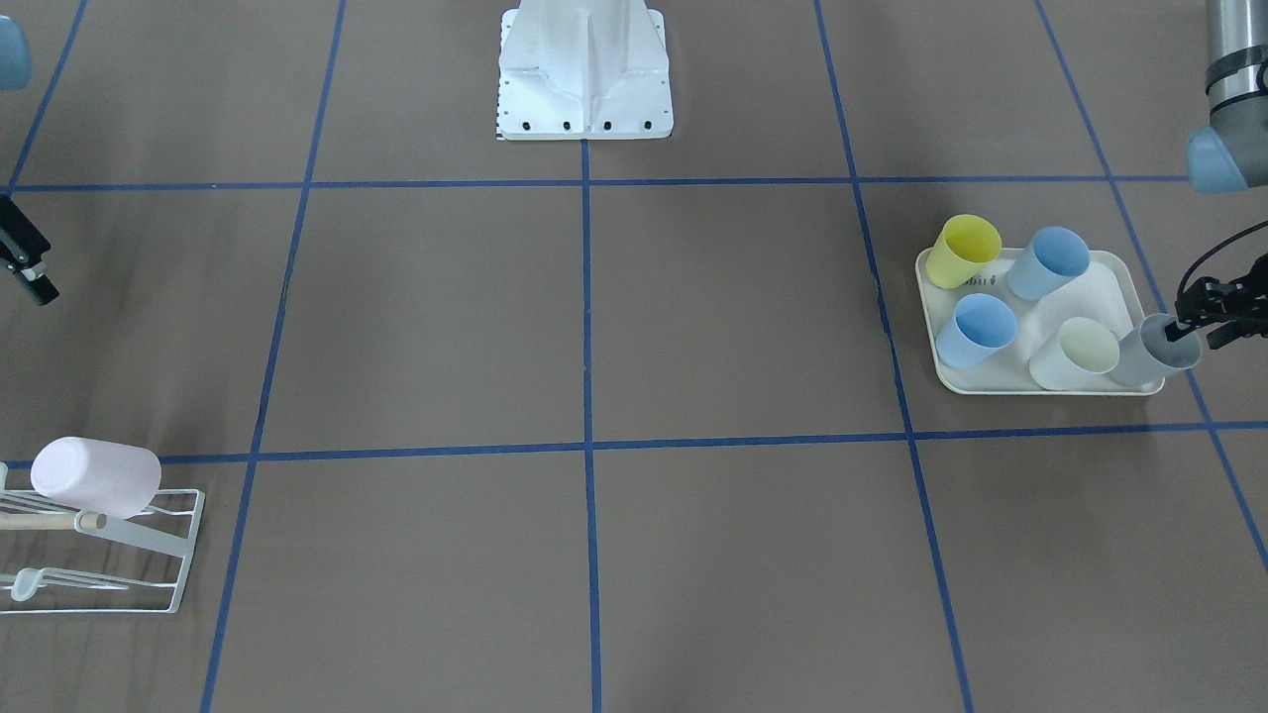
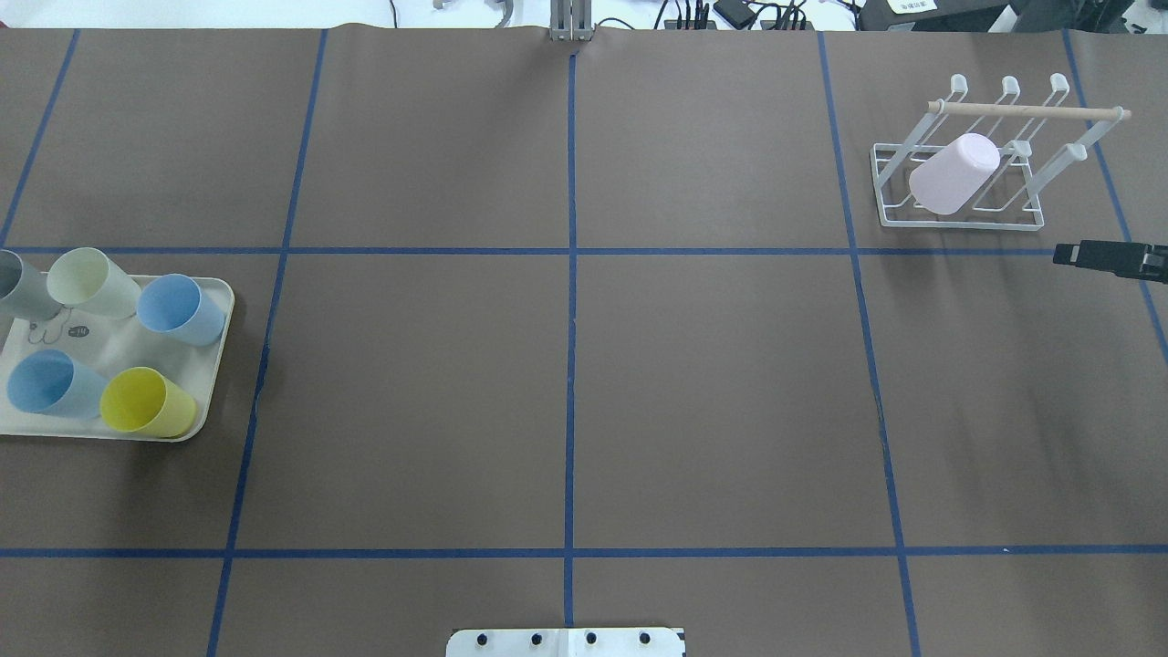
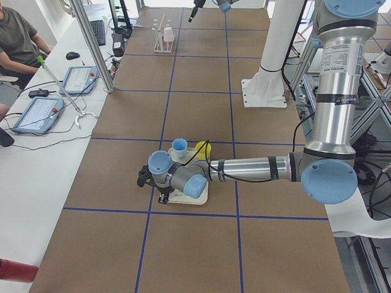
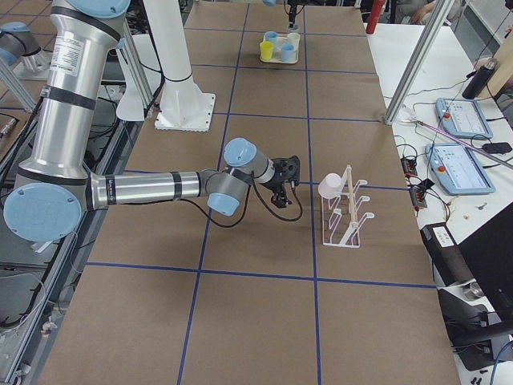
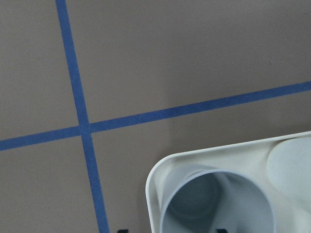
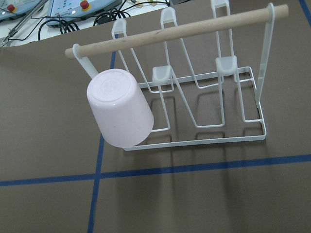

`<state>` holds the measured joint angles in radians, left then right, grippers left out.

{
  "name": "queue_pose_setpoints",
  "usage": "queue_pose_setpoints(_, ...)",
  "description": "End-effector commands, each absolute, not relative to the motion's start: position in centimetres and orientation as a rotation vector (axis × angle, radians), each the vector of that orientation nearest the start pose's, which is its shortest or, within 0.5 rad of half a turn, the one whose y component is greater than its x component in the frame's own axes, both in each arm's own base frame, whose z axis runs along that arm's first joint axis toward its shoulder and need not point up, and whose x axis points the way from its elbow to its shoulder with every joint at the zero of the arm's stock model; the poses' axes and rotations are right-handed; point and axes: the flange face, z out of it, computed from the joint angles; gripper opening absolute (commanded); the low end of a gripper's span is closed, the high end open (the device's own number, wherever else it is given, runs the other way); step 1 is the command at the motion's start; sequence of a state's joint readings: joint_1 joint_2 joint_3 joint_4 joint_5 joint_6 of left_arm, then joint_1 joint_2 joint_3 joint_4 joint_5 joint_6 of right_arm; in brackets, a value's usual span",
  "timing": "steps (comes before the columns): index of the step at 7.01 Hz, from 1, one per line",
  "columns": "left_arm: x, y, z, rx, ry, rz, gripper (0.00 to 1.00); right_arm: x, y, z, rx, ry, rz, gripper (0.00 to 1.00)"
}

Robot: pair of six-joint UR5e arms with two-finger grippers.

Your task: Transfer IKEA cup to right arm and place on rack

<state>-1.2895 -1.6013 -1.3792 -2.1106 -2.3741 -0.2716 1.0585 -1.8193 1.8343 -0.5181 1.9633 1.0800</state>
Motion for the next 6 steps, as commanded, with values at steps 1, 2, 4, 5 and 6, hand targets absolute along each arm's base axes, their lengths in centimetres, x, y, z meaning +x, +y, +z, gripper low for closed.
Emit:
queue_pose_setpoints(1, 8.5, -51.4, 68.4, 0.117, 0.860, 0.157, 0.09, -12.1, -41.0, 52.4, 0.488, -1.006, 0.297, 1.00)
queue_pose_setpoints(2, 8.5, -51.5, 68.1, 0.118, 0.861, 0.157, 0.00, -12.1, -40.9, 52.1, 0.488, -1.011, 0.295, 1.00)
queue_pose_setpoints(4, 8.6, -51.7, 65.6, 0.154, 0.886, 0.177, 0.00, -12.4, -41.2, 51.3, 0.487, -1.034, 0.308, 1.00)
queue_pose_setpoints(5, 8.1, -51.6, 62.0, 0.218, 0.902, 0.197, 0.00, -12.6, -41.0, 50.6, 0.503, -1.080, 0.310, 1.00)
queue_pose_setpoints(6, 5.0, -52.3, 58.2, 0.288, 0.900, 0.158, 0.00, -13.6, -41.4, 49.7, 0.474, -1.125, 0.349, 1.00)
